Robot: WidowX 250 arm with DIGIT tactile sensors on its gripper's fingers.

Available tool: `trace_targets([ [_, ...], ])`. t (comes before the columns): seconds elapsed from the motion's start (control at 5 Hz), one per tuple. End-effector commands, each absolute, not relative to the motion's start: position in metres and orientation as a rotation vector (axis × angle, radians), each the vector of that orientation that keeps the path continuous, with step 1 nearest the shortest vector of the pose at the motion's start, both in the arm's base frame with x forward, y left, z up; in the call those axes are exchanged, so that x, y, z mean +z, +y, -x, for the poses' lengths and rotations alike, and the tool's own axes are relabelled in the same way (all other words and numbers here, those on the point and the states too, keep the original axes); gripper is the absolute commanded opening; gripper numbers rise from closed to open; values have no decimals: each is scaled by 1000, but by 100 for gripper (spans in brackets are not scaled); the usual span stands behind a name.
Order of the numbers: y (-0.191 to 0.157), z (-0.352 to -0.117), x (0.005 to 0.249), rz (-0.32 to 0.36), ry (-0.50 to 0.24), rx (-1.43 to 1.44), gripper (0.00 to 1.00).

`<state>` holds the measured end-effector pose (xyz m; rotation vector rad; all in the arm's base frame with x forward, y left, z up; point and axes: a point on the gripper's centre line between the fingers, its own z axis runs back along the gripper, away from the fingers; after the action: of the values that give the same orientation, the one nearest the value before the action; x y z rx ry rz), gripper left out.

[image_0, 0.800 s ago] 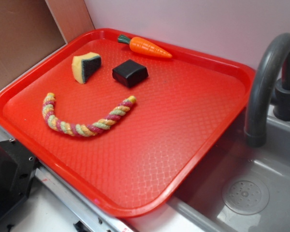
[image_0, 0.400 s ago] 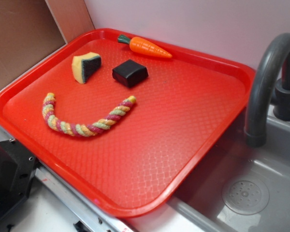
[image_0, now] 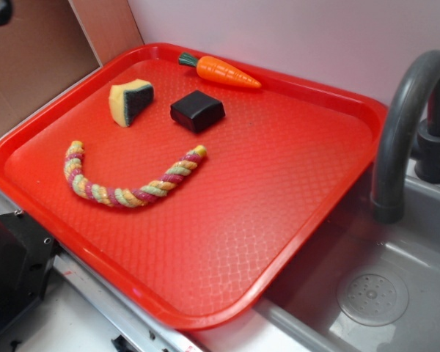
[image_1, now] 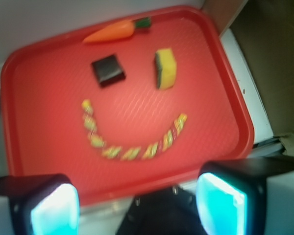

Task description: Grab the green sponge.

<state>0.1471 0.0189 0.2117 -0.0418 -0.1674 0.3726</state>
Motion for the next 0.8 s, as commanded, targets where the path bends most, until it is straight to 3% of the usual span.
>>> trace_targets([
  [0.0, 55, -188, 187, -64, -311, 476, 100],
  [0.2, 69, -209, 170, -92, -340, 465, 100],
  [0.6, 89, -235, 131, -113, -319, 386, 100],
])
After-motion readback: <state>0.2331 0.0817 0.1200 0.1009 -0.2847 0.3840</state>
